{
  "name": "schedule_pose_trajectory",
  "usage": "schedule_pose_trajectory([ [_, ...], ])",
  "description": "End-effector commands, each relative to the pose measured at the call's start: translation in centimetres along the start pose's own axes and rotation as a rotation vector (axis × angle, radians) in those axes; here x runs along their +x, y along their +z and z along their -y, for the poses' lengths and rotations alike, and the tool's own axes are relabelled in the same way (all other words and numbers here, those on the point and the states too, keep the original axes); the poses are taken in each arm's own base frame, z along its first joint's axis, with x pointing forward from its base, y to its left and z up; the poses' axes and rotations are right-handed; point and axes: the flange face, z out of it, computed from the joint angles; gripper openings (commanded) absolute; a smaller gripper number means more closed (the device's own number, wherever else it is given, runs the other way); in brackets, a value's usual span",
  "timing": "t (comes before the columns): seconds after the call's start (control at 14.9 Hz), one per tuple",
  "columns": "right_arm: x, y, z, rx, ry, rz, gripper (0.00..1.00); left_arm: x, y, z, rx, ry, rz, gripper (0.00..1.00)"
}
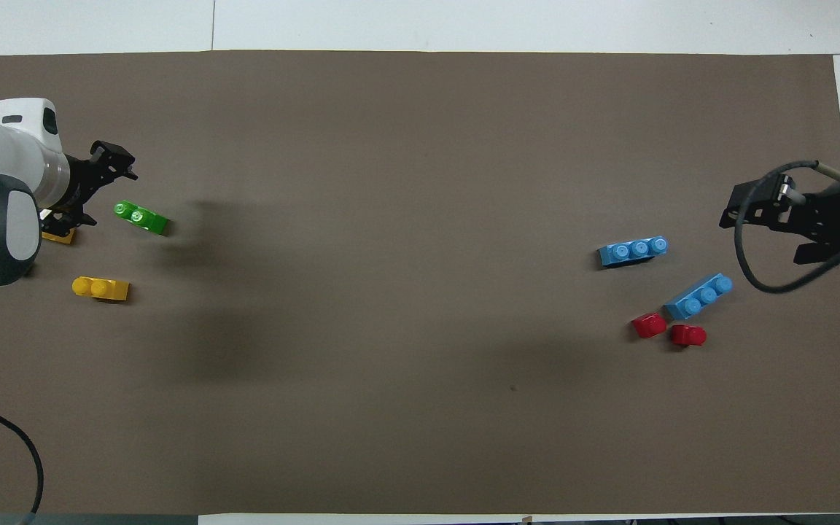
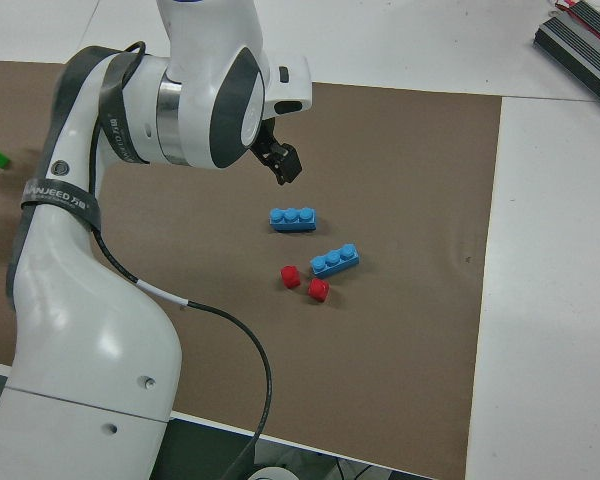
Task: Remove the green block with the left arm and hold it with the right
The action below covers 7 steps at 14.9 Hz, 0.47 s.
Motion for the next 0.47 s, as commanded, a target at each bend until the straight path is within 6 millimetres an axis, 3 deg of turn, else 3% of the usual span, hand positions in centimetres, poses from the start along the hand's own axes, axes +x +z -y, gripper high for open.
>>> schedule_pose_trajectory([
  [0.0, 0.9, -1.7, -0.5, -0.062, -0.211, -0.022, 1.00, -0.8, -4.5, -0.5, 0.028, 0.152, 0.012, 1.00],
  [0.4, 1.4, -2.3, -1.4, -0.065, -0.278, -0.047, 1.00, -2.5, -12.3, -0.3, 0.036, 0.497, 0.042, 1.00],
])
